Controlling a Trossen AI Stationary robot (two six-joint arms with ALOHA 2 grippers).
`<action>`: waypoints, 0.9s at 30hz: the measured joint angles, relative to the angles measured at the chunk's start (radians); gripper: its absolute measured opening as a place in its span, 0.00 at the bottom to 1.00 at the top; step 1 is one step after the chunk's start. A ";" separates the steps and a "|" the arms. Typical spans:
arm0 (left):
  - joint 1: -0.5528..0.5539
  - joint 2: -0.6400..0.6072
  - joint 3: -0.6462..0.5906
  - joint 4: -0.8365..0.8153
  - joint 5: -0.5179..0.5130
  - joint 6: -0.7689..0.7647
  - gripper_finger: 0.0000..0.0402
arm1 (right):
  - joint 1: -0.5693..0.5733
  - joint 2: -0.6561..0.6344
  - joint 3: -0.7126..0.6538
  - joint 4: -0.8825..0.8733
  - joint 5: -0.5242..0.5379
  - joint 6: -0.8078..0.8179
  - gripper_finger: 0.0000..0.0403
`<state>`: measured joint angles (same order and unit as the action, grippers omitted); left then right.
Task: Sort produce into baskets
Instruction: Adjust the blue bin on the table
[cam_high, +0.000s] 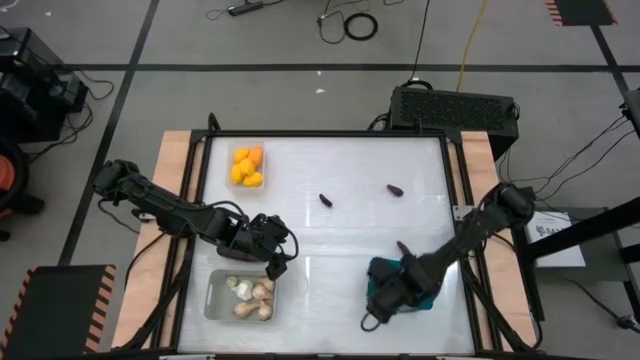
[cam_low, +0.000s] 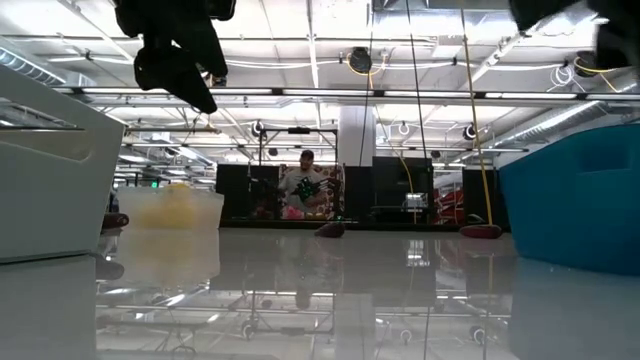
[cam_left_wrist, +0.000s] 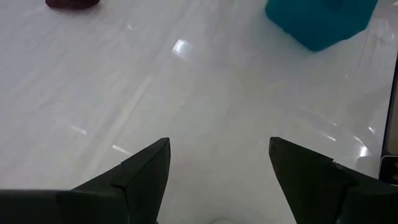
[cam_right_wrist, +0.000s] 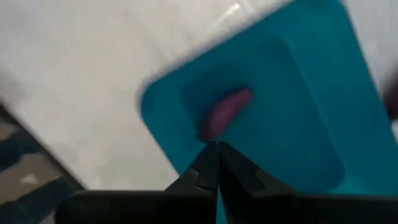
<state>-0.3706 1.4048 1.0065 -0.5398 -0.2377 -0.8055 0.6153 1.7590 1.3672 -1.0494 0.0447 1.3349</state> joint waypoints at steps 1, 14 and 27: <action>0.000 0.000 0.000 -0.001 -0.001 0.000 0.69 | 0.013 0.009 0.000 -0.019 0.004 0.028 0.00; 0.005 -0.001 0.000 -0.001 -0.014 0.059 0.69 | 0.157 0.095 0.000 -0.032 0.006 0.283 0.00; 0.005 -0.001 0.000 0.000 -0.014 0.079 0.69 | 0.233 0.099 0.000 0.066 0.006 0.471 0.00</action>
<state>-0.3660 1.4040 1.0065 -0.5397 -0.2518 -0.7265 0.8487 1.8580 1.3670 -0.9834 0.0509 1.8061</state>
